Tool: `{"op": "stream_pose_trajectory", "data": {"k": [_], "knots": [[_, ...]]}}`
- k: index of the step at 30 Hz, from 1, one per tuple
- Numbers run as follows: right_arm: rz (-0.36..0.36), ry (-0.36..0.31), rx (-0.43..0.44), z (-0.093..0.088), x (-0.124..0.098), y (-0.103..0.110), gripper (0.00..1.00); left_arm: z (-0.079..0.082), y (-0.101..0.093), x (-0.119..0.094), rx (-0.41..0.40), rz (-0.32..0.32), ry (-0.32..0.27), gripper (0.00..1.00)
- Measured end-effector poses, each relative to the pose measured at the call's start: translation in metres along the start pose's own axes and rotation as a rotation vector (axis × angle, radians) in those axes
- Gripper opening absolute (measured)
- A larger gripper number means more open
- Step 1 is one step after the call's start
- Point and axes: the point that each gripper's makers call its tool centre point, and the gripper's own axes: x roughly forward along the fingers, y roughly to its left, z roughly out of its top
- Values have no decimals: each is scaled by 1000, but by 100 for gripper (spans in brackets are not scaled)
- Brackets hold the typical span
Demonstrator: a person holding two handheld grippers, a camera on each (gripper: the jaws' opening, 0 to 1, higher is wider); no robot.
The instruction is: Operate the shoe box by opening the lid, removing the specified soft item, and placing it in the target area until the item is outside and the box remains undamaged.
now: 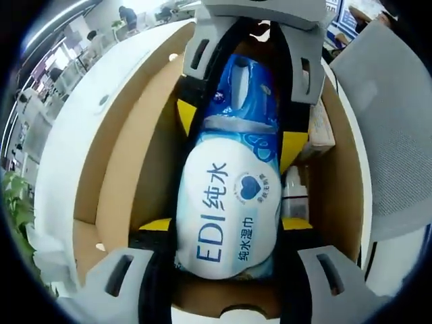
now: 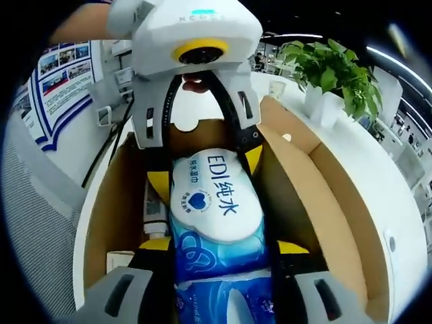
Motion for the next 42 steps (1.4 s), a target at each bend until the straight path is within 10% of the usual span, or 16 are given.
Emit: {"op": "stream_pose_trajectory", "data": {"k": [42], "knots": [[-117, -59, -74, 1, 11, 2, 43, 2, 2, 6, 60, 144, -59, 58]]}}
